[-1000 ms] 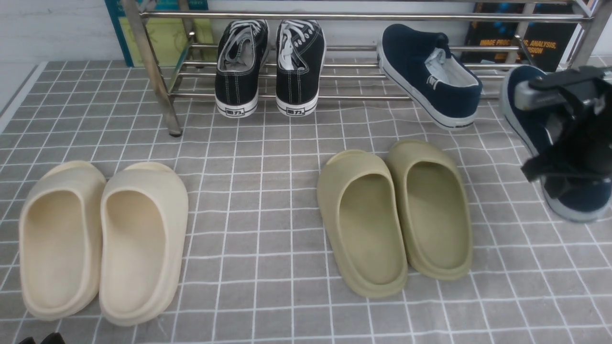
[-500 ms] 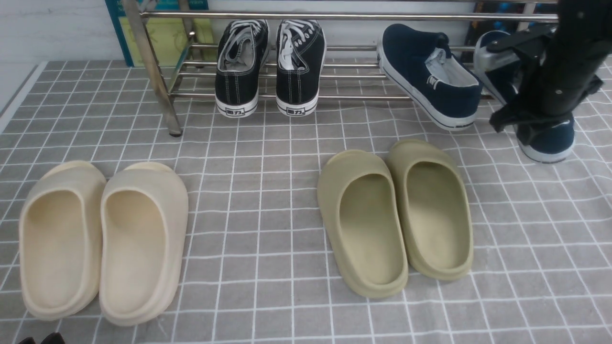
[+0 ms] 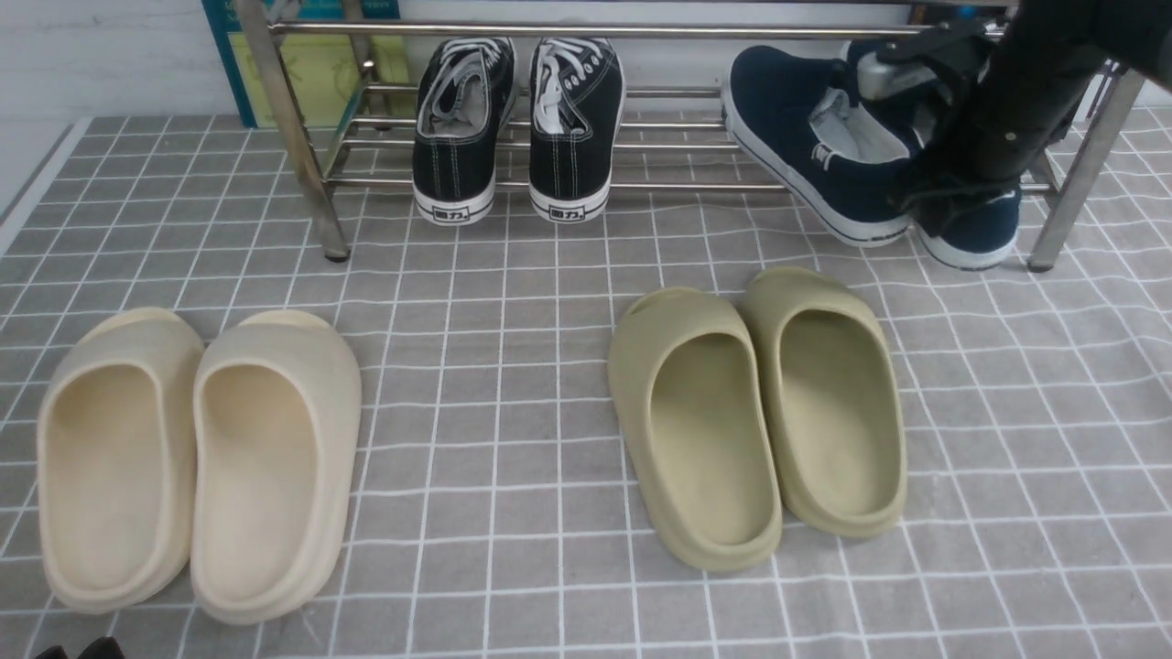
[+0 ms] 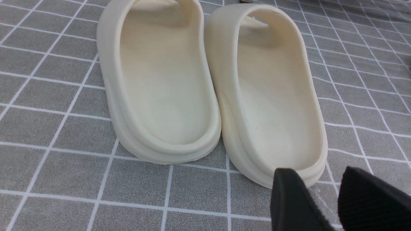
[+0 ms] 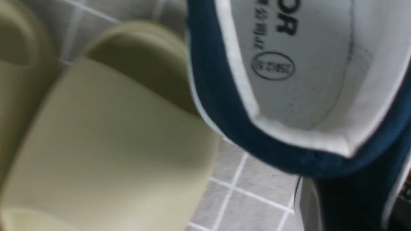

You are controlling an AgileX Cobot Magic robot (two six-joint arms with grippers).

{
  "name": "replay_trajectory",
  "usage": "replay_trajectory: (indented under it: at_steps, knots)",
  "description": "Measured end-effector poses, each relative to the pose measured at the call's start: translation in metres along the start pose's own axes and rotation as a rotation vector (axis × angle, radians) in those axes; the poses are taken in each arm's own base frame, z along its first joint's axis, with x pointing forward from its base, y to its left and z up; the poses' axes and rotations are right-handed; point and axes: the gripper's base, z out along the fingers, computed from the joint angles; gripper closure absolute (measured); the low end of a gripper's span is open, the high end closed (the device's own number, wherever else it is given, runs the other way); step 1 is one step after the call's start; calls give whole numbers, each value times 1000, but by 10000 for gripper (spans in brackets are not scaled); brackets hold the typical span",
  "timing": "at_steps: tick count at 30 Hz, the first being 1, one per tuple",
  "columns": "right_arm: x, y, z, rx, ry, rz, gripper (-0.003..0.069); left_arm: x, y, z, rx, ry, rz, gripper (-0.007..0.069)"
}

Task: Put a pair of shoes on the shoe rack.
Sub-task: Use the right arm to put a shoe into the shoe rack

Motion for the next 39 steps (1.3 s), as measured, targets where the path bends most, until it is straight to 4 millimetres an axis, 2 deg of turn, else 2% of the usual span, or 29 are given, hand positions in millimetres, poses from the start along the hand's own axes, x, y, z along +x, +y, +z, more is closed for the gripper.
replay_trajectory:
  at_steps: [5,10,15,20,24,27,29,31,32,35,36,39]
  knots:
    - [-3,4,-6,-47,-11,-10,621,0,0,0,0,0,0,386]
    - [-6,1,-6,-12,-34,-27,621,0,0,0,0,0,0,386]
    - [-11,-9,5,81,-75,-73,621,0,0,0,0,0,0,386]
    - [-10,-15,23,94,-73,-72,621,0,0,0,0,0,0,386]
    - [-9,-17,29,93,-65,-62,610,0,0,0,0,0,0,386]
    - [-10,-17,29,97,-76,-54,551,0,0,0,0,0,0,386]
    - [-13,-18,23,106,-107,-43,476,0,0,0,0,0,0,386]
    - [-15,-18,19,111,-123,-32,433,0,0,0,0,0,0,386]
    - [-16,-17,12,114,-136,-13,371,0,0,0,0,0,0,386]
    - [-14,-15,-13,109,-126,9,247,0,0,0,0,0,0,386]
    - [-15,-15,-13,109,-127,10,242,0,0,0,0,0,0,386]
    - [-9,-10,-48,103,-96,11,203,0,0,0,0,0,0,386]
